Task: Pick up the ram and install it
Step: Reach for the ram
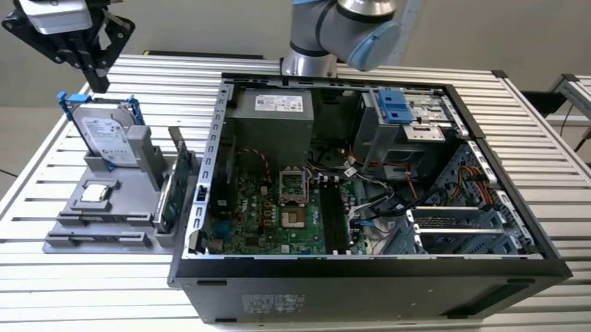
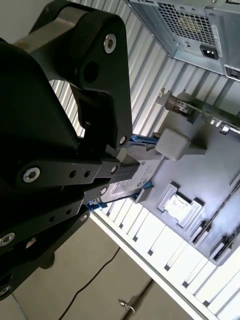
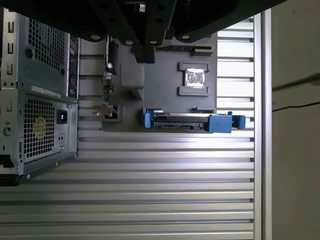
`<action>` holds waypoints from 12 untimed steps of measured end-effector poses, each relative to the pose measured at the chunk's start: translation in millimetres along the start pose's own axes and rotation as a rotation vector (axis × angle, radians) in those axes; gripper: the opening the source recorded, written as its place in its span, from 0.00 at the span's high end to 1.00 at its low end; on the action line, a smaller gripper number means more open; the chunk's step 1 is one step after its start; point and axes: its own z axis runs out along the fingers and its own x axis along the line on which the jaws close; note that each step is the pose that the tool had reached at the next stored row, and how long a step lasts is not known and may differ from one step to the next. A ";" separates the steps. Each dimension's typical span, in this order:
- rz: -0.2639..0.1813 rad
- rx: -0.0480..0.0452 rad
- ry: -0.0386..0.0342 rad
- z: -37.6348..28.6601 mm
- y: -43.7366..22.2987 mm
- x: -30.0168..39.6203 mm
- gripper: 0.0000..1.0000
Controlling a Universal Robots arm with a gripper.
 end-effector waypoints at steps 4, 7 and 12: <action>-0.001 0.0001 0.0001 0.2 -0.1 8.8 1.00; -0.003 0.0001 0.0001 0.5 -0.2 14.8 1.00; -0.007 0.0003 0.0004 0.6 -0.2 21.8 1.00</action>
